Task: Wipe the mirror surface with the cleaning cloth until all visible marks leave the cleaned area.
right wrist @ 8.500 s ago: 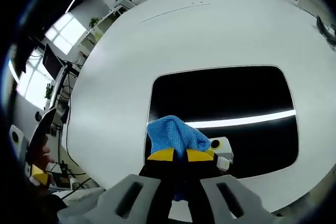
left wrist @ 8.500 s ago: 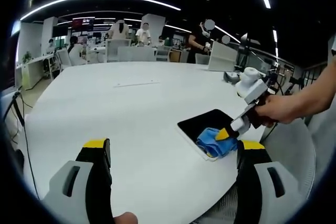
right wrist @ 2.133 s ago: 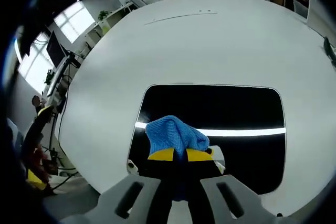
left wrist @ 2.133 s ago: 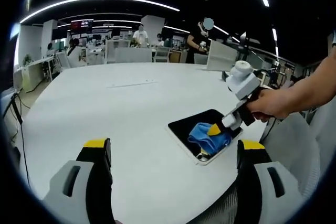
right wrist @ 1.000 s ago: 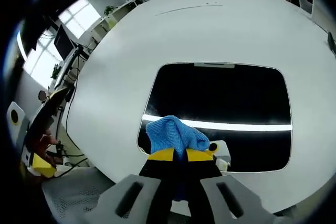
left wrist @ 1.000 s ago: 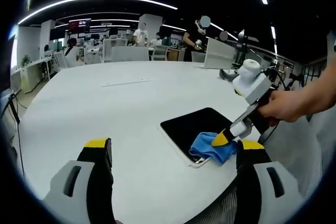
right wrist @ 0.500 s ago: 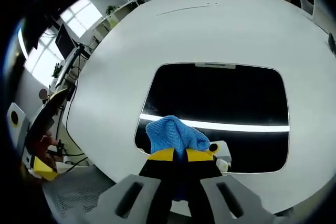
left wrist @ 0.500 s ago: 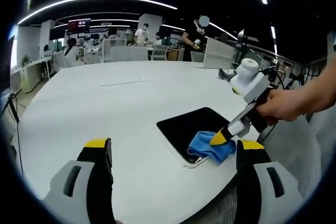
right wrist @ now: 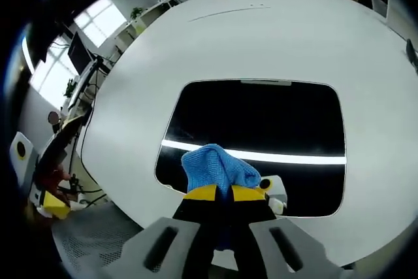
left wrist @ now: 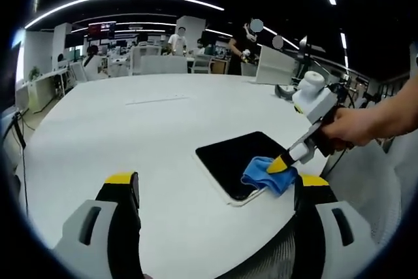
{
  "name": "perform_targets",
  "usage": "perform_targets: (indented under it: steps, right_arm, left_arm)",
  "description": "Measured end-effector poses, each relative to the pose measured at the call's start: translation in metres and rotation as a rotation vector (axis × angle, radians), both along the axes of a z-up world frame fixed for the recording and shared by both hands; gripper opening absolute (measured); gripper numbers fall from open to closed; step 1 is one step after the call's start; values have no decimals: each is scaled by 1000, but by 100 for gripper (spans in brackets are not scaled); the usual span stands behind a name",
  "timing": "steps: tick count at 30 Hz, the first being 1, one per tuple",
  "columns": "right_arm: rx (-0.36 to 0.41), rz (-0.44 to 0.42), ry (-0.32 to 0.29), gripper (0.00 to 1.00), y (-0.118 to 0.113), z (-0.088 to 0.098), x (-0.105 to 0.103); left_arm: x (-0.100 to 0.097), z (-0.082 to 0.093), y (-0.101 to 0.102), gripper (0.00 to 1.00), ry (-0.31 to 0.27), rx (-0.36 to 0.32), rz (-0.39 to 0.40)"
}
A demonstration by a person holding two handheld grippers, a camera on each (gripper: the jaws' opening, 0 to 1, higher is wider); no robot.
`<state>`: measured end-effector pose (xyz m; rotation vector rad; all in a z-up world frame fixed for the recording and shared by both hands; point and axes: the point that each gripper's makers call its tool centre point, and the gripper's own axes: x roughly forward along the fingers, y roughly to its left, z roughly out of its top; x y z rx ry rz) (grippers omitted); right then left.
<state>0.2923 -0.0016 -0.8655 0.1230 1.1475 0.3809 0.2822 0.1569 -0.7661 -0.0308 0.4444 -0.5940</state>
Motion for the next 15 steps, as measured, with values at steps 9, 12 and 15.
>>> perform_targets:
  steps: [9,12,15]
  right_arm:
    - [-4,6,1,0,-1,0,0]
    - [-8,4,-3,0,-1,1,2]
    - [-6,-4,-6,0,-3,0,6]
  left_arm:
    - [1,-3,-5,98,2,-1,-5]
    - [1,-4,-6,99,2,0,-7]
    - [2,-5,-6,99,1,4,-6]
